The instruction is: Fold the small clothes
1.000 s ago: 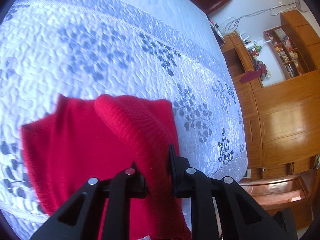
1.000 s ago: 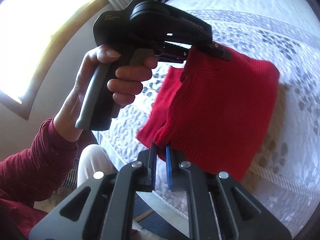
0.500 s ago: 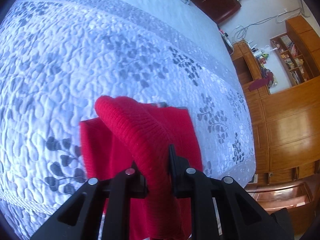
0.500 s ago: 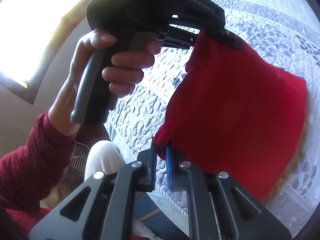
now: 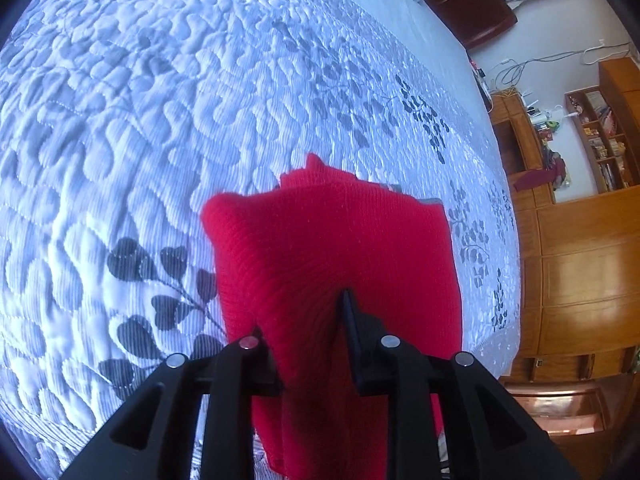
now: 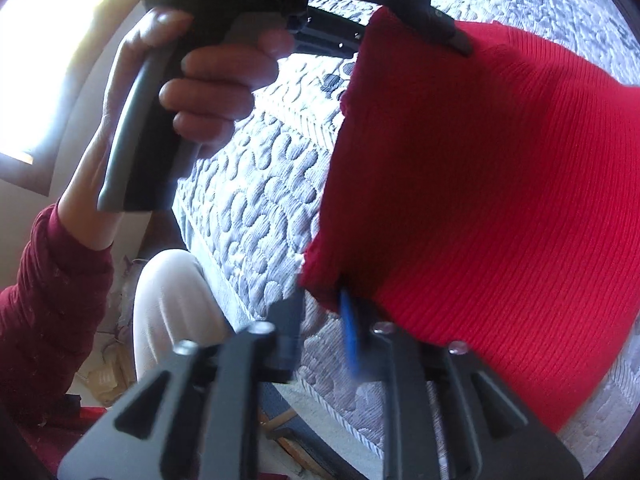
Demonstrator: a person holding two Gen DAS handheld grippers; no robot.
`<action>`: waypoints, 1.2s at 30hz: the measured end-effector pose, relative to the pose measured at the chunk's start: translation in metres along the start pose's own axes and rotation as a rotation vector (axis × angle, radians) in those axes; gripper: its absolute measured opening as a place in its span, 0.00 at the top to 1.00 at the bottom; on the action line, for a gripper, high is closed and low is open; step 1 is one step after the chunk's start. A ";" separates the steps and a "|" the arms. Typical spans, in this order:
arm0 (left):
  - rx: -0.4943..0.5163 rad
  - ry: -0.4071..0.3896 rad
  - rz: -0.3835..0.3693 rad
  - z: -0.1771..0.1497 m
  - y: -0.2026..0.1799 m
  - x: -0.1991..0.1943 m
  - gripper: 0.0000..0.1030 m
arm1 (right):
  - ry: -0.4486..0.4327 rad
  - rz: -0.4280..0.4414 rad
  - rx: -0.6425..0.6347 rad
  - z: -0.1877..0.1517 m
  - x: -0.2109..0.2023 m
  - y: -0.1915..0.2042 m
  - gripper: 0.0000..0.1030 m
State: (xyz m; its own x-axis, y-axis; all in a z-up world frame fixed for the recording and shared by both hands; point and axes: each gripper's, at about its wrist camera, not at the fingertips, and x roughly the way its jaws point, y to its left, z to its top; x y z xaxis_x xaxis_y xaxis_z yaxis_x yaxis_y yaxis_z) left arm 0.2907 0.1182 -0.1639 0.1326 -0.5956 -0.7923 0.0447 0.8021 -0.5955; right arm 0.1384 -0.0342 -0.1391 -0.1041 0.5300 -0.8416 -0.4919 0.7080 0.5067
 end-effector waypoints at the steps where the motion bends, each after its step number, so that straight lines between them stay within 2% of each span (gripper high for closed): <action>1: -0.002 -0.002 0.004 0.002 -0.001 0.001 0.73 | -0.010 0.009 0.002 -0.002 -0.005 0.000 0.65; 6: -0.010 -0.009 0.020 0.008 -0.005 0.007 0.72 | -0.074 0.006 0.053 -0.012 -0.040 -0.019 0.62; 11: 0.036 -0.045 0.046 0.005 -0.015 0.004 0.78 | -0.158 -0.053 0.163 -0.031 -0.080 -0.060 0.62; 13: 0.045 -0.050 0.059 0.006 -0.016 0.004 0.79 | -0.161 -0.075 0.201 -0.039 -0.083 -0.075 0.60; 16: 0.053 -0.027 0.130 0.008 -0.010 0.015 0.79 | -0.114 -0.113 0.261 -0.049 -0.071 -0.096 0.63; 21: 0.021 -0.022 0.119 0.007 -0.009 0.013 0.77 | -0.110 -0.108 0.285 -0.058 -0.068 -0.108 0.66; 23: 0.032 -0.021 0.135 0.002 -0.013 0.009 0.71 | -0.122 -0.108 0.278 -0.059 -0.077 -0.106 0.64; 24: 0.039 -0.010 0.137 -0.004 -0.016 0.005 0.66 | -0.134 -0.109 0.276 -0.062 -0.089 -0.108 0.60; 25: 0.040 -0.002 0.123 -0.009 -0.018 0.003 0.56 | -0.140 -0.113 0.275 -0.063 -0.094 -0.108 0.56; 26: 0.039 0.004 0.100 -0.016 -0.019 -0.001 0.52 | -0.152 -0.121 0.279 -0.066 -0.100 -0.108 0.54; 27: 0.034 0.007 0.091 -0.026 -0.021 -0.005 0.52 | -0.161 -0.128 0.286 -0.068 -0.105 -0.109 0.50; 36: 0.051 0.063 0.111 -0.129 -0.021 -0.023 0.52 | -0.180 -0.126 0.302 -0.093 -0.114 -0.106 0.50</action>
State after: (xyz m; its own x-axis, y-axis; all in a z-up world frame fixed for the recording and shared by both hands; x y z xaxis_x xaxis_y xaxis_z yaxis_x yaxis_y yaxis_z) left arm 0.1588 0.1093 -0.1507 0.0773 -0.5036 -0.8604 0.0837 0.8633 -0.4978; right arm 0.1214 -0.2129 -0.1146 0.1080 0.4844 -0.8681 -0.2116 0.8644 0.4560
